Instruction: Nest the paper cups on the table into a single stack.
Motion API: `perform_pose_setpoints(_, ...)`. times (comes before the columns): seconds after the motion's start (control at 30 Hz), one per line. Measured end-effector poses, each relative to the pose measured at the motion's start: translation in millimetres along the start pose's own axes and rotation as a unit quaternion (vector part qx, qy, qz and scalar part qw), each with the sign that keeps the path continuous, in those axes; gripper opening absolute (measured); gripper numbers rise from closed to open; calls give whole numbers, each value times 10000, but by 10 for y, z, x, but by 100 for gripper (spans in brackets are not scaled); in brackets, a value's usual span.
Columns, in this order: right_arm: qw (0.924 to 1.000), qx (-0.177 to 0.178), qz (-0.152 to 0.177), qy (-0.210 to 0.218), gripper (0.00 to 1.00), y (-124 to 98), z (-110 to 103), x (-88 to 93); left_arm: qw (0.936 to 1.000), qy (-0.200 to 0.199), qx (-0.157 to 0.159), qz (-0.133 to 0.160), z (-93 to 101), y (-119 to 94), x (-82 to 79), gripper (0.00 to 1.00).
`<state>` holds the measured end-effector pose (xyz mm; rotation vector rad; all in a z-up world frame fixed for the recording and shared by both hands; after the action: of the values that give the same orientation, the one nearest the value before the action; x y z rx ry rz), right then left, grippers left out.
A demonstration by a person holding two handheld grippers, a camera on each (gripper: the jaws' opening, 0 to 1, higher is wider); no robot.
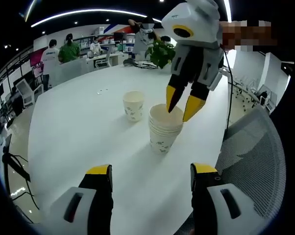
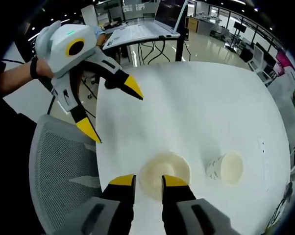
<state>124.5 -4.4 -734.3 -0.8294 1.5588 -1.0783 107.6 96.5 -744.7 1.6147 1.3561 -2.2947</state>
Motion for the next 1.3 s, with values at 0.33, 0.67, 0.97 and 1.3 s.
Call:
perform_pose_setpoints(0.33,9994,176,271,152,33,-84,109,-48,10000,19,6,-8,23,-22,-13,63)
perform_pose_setpoints(0.67,9986,248,437,177,41,-147,158,-61,10000,58,22,-9,26,-18,-31,63)
perform_pose_setpoints(0.97,9944,512,863,337,51,-269,238,-77,10000,57,28,-15,48,-17,-41,63)
perform_pose_setpoints(1.3,9757,955,1602,1149,61,-439,420,129,10000,18,25,15,29,9,-58,63)
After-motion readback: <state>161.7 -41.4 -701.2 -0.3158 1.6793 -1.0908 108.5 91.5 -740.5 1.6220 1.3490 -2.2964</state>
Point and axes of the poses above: the point that each gripper's makers call its tool centre point, and the gripper's own axes: y roughly forward along the fingers, z roughly to its right, x roughly out of its underside, the point moved 1 cm from there along -y, roughly backward along the fingers, and after that the axes turned 1 degree about -z, right-handed, at the moved point
